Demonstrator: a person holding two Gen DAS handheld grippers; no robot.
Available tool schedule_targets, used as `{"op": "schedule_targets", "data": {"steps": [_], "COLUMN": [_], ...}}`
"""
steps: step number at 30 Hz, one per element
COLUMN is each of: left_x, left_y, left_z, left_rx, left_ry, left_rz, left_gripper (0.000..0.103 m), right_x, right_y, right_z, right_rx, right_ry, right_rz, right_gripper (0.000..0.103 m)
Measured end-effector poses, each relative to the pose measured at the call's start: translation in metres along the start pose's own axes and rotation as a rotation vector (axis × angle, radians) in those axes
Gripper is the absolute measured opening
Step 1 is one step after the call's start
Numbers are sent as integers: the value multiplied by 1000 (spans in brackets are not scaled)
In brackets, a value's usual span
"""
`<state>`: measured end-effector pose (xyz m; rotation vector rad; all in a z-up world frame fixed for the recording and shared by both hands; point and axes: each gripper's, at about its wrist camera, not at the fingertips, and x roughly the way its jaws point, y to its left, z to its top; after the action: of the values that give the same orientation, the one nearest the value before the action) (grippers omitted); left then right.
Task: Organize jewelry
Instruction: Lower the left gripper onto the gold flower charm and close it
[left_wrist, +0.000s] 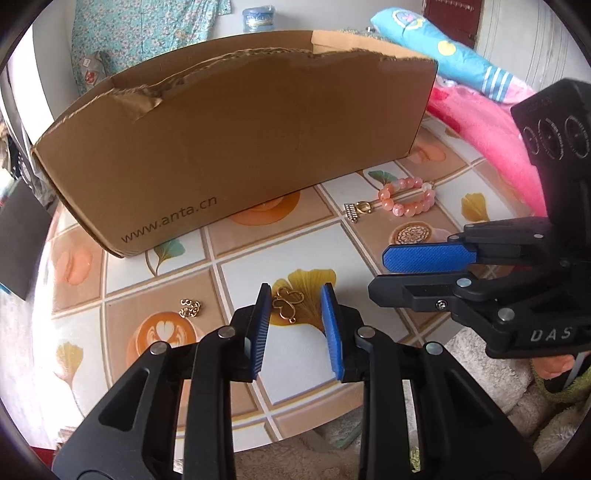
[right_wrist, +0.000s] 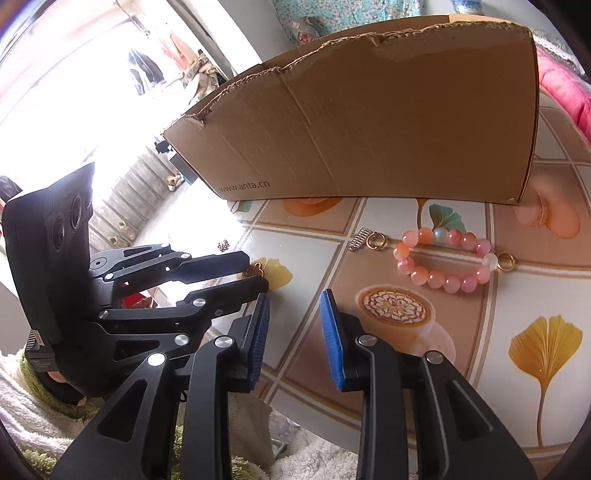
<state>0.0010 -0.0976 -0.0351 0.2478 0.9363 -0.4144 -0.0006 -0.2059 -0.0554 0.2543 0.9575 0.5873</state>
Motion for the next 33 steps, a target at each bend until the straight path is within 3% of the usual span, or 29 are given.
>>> {"op": "schedule_targets", "data": {"steps": [6,11,26,27,28,33], "left_x": [0,2,10,9,8,7], "left_y": [-2,-6,-14,-13,-12,-5], "left_z": [5,9,18,18,18,16], "left_rx": [-31,-24,-2,-4,-3,-27], "left_ry": [44,64,100,98,96,101], "left_rz": [33,30,44,44,44,29], "left_gripper": [23,15,14,12,2,1], "right_x": [-3,-5,-8,-7,-8,-8], "right_y": [-4,-10,-26,-26,-26,-25], "right_z": [-5,-8,-11,-11,-12,-12], "right_rx": [24,47,71,71,71,67], "right_ry": [-25,-36,-54,-54,-54,-52], "right_rz": [34,71,134,135,137,133], "right_gripper": [29,29,29,29,29,29]}}
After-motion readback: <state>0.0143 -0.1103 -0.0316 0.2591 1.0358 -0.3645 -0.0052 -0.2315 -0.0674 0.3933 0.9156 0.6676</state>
